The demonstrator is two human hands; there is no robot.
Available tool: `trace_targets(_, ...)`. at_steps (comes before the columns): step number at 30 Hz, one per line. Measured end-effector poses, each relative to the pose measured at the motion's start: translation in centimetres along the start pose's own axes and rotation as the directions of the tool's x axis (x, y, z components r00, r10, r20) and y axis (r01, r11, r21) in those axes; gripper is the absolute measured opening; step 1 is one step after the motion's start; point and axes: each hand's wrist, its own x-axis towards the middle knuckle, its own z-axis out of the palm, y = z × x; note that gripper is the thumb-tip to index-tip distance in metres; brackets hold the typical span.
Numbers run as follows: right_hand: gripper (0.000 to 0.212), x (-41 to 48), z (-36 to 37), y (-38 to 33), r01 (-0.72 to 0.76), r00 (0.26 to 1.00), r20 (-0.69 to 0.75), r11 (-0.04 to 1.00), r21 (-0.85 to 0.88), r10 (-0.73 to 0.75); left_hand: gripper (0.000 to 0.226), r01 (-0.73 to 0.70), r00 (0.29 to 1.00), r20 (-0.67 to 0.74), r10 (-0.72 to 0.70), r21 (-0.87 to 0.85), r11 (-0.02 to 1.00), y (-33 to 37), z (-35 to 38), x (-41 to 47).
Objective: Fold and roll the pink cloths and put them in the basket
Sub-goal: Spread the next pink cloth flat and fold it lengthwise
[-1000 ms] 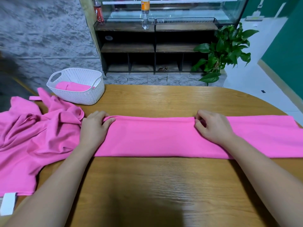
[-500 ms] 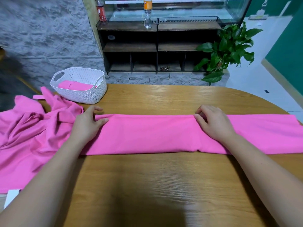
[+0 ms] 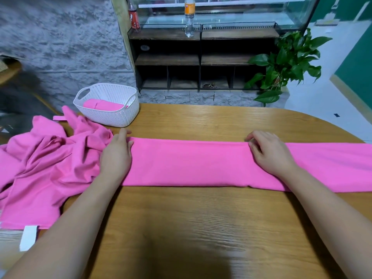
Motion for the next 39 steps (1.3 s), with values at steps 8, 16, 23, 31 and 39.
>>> trace_targets(8, 0.012, 0.0, 0.0, -0.1, 0.003, 1.0, -0.008, 1.0, -0.01, -0.003, 0.031, -0.059, 0.994, -0.078, 0.079, 0.237, 0.97, 0.8, 0.7, 0.0)
trace_targets(16, 0.013, -0.1, 0.3, -0.1, -0.025, 0.999, -0.027, 0.999, -0.049, 0.024, 0.02, -0.275, 0.955, -0.051, 0.293, 0.222, 0.935, 9.7, 4.1, 0.1)
trace_targets(23, 0.014, -0.1, 0.4, 0.0, -0.05, 0.998, -0.035, 0.998, -0.043, 0.048, 0.018, -0.447, 0.894, 0.018, 0.447, -0.016, 0.894, 20.2, 8.2, -1.1)
trace_targets(31, 0.017, -0.3, 0.1, 0.1, -0.087, 0.996, -0.041, 0.994, -0.061, 0.085, 0.024, -0.509, 0.821, 0.17, 0.545, -0.212, 0.834, 25.1, 12.1, -2.6)
trace_targets(39, 0.028, -3.9, -5.2, 6.2, -0.098, 0.992, 0.059, 0.981, -0.167, 0.11, 0.024, -0.492, 0.834, 0.169, 0.525, -0.202, 0.847, 24.6, 12.6, -2.6)
